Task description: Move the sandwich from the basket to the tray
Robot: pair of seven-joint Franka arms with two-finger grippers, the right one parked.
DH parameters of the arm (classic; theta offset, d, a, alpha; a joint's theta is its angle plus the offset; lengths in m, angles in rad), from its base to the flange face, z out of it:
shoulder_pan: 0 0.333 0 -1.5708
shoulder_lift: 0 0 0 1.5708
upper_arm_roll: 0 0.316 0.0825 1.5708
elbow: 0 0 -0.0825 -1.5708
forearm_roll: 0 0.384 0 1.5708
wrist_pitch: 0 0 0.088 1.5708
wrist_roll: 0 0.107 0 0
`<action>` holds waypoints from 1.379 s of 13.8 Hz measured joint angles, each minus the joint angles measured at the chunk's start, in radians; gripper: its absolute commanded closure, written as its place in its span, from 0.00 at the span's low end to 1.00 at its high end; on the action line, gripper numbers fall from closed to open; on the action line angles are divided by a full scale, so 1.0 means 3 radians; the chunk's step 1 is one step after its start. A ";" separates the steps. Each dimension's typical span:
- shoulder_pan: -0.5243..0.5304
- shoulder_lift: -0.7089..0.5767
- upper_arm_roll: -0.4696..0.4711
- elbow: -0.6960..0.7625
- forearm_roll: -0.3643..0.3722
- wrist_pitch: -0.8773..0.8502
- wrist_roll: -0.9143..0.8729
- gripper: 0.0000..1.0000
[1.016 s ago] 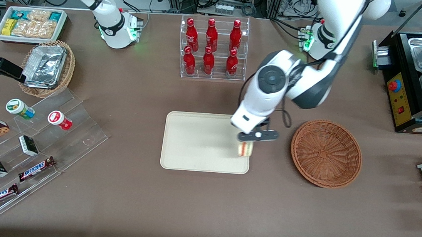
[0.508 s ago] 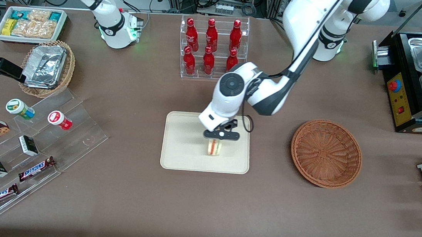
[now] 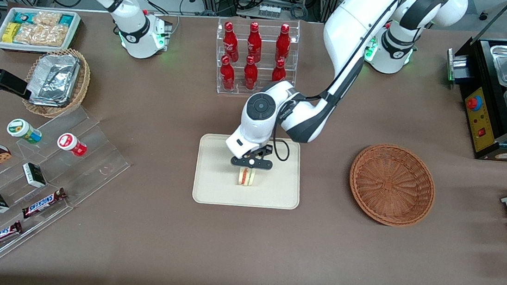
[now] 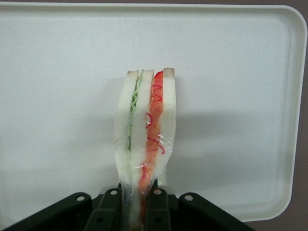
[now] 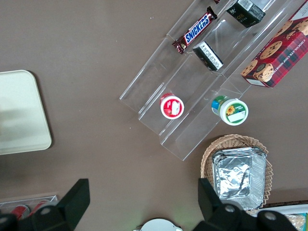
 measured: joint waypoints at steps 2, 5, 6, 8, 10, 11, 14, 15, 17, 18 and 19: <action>-0.0001 0.0048 0.0002 0.0050 0.0000 0.0000 -0.0093 1.00; -0.0004 0.0092 0.0003 0.0069 0.0000 0.0019 -0.0142 0.01; -0.0004 0.0103 0.0003 0.0070 0.0001 0.0051 -0.0143 0.01; -0.0004 0.0111 0.0005 0.0077 0.0023 0.0073 -0.0143 0.01; -0.0004 0.0110 0.0012 0.0119 0.0041 0.0076 -0.0143 0.01; -0.0004 0.0100 0.0020 0.0152 0.0044 0.0076 -0.0144 0.01; 0.0028 -0.0057 0.0067 0.0236 0.0044 -0.0133 -0.0164 0.01; 0.0080 -0.0173 0.0081 0.0262 0.0044 -0.0307 -0.0178 0.01; 0.0271 -0.0502 0.0096 0.0306 0.0042 -0.0735 -0.0183 0.01; 0.0389 -0.0693 0.0099 0.0313 0.0025 -0.0955 -0.0181 0.01; 0.0511 -0.0896 0.0101 0.0317 -0.0011 -0.1171 -0.0170 0.01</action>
